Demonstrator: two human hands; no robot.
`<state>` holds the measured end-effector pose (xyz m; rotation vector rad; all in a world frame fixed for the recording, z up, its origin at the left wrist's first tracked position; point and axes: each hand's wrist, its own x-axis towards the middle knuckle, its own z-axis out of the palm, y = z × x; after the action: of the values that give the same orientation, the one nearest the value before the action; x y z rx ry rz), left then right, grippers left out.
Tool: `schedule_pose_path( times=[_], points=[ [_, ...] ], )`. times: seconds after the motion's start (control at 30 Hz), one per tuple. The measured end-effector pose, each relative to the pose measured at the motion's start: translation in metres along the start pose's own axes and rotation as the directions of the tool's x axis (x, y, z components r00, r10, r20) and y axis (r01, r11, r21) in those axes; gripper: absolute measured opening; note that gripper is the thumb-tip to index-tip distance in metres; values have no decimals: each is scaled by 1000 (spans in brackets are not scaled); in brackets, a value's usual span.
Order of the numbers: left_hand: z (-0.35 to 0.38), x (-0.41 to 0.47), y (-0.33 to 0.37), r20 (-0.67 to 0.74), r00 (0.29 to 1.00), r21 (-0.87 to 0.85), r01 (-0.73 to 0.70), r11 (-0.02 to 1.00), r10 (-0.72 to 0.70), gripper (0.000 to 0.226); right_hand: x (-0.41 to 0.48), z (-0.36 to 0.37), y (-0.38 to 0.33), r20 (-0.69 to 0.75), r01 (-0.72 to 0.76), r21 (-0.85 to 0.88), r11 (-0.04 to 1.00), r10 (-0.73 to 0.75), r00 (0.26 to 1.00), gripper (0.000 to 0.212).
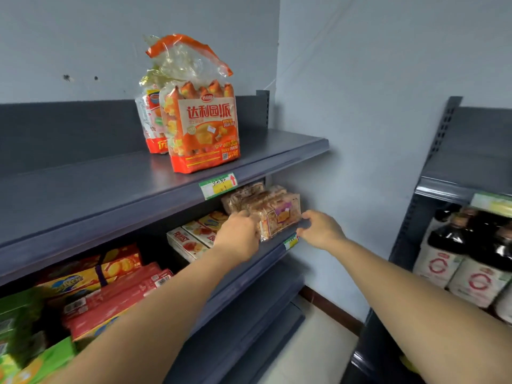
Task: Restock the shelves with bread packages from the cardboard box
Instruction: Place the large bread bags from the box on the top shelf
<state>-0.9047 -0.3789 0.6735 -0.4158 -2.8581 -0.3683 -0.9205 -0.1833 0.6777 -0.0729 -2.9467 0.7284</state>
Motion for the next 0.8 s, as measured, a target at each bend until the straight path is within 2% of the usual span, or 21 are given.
schedule_pose_path(
  times=[0.2, 0.4, 0.6, 0.8],
  points=[
    [28, -39, 17, 130, 989, -8, -74, 997, 74, 36, -64, 15, 43, 47, -94, -99, 991, 99, 994, 49],
    [54, -95, 43, 215, 969, 16, -129, 992, 122, 37, -136, 28, 79, 81, -162, -100, 982, 170, 982, 51],
    [81, -180, 79, 311, 942, -25, -123, 992, 124, 38, -236, 45, 115, 131, -224, -65, 972, 231, 964, 49],
    [100, -270, 109, 402, 900, -14, -176, 984, 167, 34, -345, 58, 145, 150, -280, -114, 953, 295, 944, 45]
  ],
)
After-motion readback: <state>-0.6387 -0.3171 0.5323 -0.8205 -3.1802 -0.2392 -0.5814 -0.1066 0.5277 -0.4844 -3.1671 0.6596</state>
